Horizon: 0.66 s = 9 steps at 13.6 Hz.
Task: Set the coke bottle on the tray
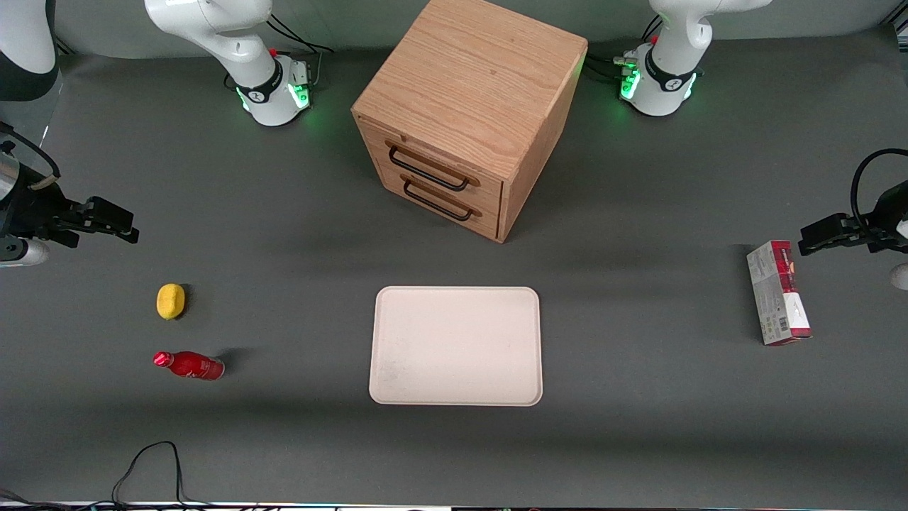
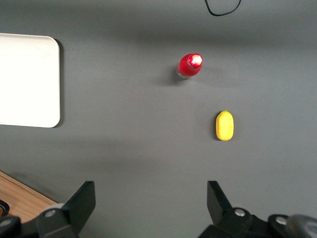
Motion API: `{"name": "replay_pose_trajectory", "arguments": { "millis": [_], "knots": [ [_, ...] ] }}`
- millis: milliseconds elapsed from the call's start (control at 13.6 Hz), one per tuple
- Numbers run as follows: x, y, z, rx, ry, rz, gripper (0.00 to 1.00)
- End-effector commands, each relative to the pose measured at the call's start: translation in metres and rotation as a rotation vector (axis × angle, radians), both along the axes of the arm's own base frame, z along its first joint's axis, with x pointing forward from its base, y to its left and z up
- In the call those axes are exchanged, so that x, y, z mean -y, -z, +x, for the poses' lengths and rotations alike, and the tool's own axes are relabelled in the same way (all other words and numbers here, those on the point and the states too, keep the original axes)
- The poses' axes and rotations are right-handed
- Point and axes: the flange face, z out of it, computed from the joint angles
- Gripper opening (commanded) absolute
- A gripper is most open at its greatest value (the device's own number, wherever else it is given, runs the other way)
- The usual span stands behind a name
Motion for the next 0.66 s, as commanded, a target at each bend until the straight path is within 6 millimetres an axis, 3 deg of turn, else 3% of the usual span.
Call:
{"name": "replay_pose_trajectory", "arguments": {
  "millis": [0,369,590],
  "knots": [
    [-0.002,-0.002,-0.003,0.007,0.020,-0.017,1.00],
    [0.002,-0.001,-0.002,0.005,0.017,-0.018,1.00],
    [0.035,0.009,0.012,0.002,-0.024,-0.025,1.00]
  ]
}}
